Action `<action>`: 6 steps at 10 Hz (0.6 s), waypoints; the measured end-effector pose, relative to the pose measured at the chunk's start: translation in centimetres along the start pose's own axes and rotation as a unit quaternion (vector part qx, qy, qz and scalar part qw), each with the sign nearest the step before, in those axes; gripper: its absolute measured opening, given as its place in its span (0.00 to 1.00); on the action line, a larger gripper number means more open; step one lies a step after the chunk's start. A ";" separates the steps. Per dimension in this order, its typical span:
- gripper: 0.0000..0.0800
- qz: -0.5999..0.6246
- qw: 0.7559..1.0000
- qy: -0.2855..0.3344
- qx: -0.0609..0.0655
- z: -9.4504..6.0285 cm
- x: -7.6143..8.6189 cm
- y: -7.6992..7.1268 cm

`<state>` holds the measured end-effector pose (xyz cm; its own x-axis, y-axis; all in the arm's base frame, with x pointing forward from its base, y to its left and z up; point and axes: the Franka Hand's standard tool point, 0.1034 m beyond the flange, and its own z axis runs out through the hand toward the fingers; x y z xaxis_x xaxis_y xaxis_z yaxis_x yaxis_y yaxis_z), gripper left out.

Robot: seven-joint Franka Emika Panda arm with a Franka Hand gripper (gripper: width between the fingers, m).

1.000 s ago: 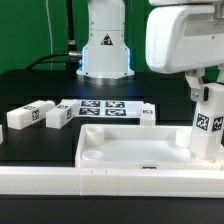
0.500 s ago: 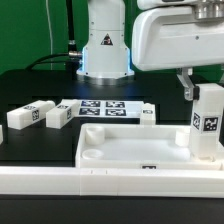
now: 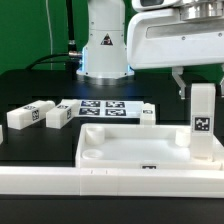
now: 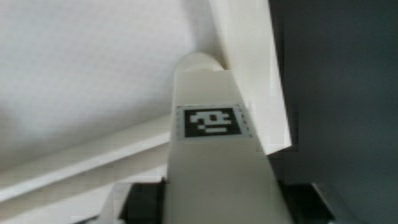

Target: Assemble desk

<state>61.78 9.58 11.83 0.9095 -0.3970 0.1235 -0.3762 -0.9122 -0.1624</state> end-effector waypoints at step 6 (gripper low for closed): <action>0.40 0.205 0.979 -0.007 0.011 0.0 0.2 0.2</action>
Offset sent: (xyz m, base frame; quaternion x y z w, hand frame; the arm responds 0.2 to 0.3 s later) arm 0.0073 -0.0014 -0.0047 -0.0084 -0.0239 0.2297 0.9729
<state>61.90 9.37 11.82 0.6845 -0.7284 0.0306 -0.7069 -0.6734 -0.2163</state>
